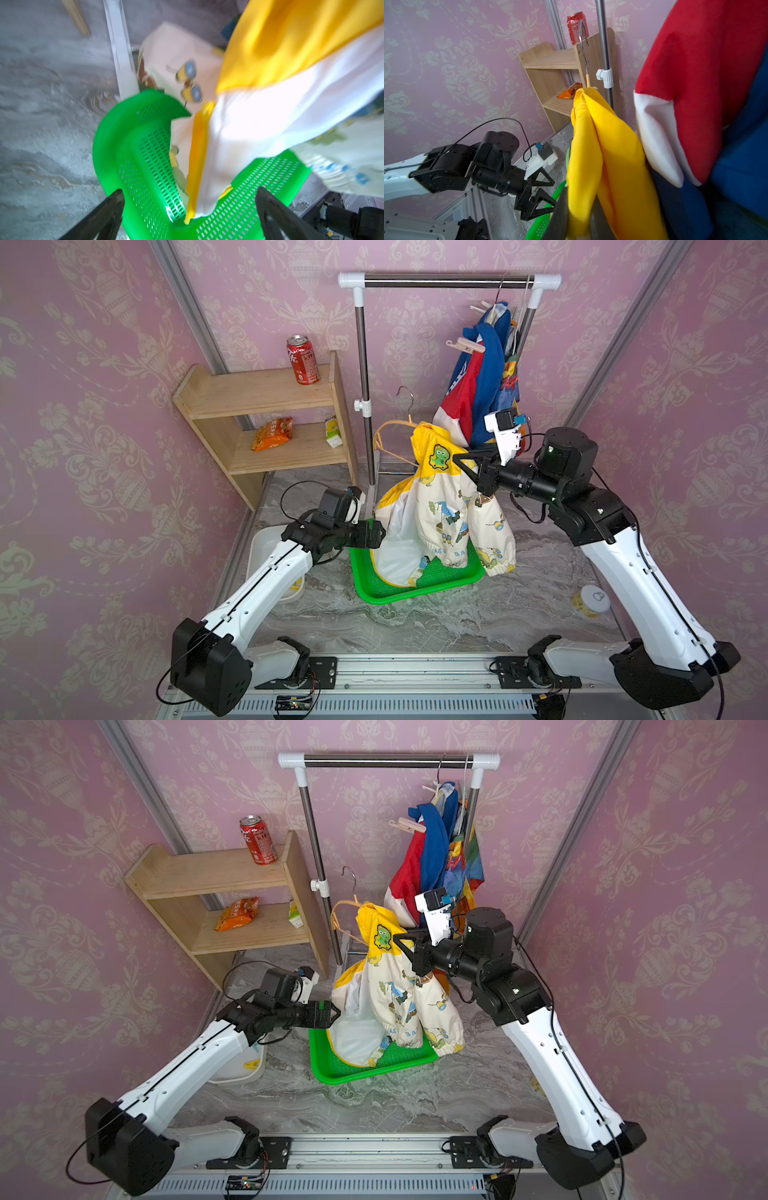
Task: Remove the clothespins securing jackets to the hanger
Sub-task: Remove the jacket from the hanger.
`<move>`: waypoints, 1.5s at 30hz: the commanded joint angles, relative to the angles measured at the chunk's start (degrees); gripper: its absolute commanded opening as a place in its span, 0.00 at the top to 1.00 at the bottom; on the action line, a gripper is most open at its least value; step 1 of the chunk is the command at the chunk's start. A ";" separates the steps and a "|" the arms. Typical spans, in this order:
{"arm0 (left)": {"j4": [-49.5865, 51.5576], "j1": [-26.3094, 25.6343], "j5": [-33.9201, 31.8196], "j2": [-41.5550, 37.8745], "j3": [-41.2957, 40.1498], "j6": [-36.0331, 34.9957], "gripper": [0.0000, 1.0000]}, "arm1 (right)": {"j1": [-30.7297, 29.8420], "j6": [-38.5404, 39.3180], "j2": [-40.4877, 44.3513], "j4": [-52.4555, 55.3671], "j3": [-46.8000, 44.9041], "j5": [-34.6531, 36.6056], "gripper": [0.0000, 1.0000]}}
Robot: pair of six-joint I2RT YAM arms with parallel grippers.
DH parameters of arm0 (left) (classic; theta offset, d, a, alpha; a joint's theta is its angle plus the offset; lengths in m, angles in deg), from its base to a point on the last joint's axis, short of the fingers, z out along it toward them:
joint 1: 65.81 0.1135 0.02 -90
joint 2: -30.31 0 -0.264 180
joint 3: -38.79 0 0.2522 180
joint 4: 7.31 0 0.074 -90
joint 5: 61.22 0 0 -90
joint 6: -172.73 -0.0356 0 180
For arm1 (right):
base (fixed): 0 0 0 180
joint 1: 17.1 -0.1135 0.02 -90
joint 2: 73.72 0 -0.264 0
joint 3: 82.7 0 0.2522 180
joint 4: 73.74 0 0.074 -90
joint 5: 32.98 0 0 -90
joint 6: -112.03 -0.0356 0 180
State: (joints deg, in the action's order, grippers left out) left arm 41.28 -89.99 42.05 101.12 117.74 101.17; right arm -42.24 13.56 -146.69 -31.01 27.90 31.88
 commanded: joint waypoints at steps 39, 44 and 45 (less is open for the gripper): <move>-20.10 11.23 7.79 1.37 13.82 -24.67 0.33 | 7.02 5.94 -8.68 17.08 18.76 -36.45 1.00; -17.52 11.36 11.58 3.02 15.60 -23.61 0.64 | 7.54 5.66 -9.74 16.58 19.09 -36.11 1.00; -17.01 11.39 11.93 3.02 15.95 -23.53 0.68 | 7.68 5.55 -10.14 16.56 19.21 -35.80 1.00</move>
State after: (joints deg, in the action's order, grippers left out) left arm 24.03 -79.39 50.25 103.68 131.53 74.50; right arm -34.94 19.93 -156.55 -11.36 44.86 -0.12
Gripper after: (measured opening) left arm 0.337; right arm 0.144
